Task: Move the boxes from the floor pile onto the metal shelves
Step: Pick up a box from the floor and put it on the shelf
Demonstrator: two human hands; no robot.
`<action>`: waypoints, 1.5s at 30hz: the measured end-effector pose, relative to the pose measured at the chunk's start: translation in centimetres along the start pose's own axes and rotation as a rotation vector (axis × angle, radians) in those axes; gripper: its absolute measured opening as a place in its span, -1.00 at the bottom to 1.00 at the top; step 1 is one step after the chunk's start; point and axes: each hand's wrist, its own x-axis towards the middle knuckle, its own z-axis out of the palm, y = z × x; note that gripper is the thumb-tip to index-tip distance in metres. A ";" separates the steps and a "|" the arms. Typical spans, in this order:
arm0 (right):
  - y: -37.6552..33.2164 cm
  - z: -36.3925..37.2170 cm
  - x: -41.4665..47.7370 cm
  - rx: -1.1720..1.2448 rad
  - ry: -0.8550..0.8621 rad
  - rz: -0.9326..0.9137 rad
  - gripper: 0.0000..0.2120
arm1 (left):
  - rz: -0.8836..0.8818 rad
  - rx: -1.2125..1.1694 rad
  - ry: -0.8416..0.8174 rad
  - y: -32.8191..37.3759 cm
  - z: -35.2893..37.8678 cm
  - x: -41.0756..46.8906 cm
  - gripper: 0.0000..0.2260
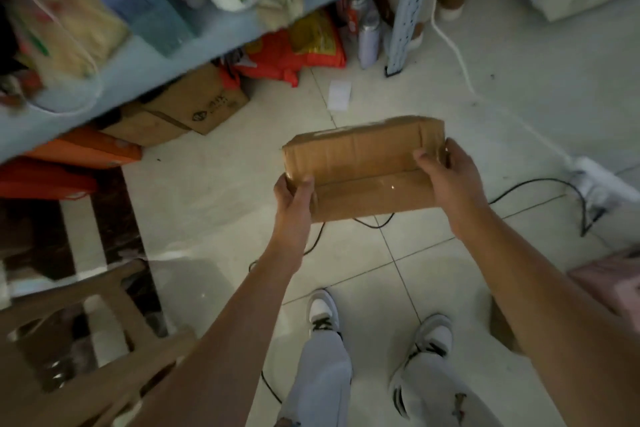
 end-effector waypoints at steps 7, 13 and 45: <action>-21.8 -7.3 -14.5 0.131 0.049 -0.297 -0.90 | 0.224 -0.141 -0.039 15.9 -5.2 -17.1 -0.51; -36.9 -11.1 -23.5 0.310 -0.017 -0.486 -0.64 | 0.503 -0.239 0.002 28.8 -10.8 -29.0 -0.54; -66.4 5.7 -48.2 0.293 -0.571 -1.056 -0.46 | 0.972 -0.466 0.527 44.6 -44.4 -48.6 -0.35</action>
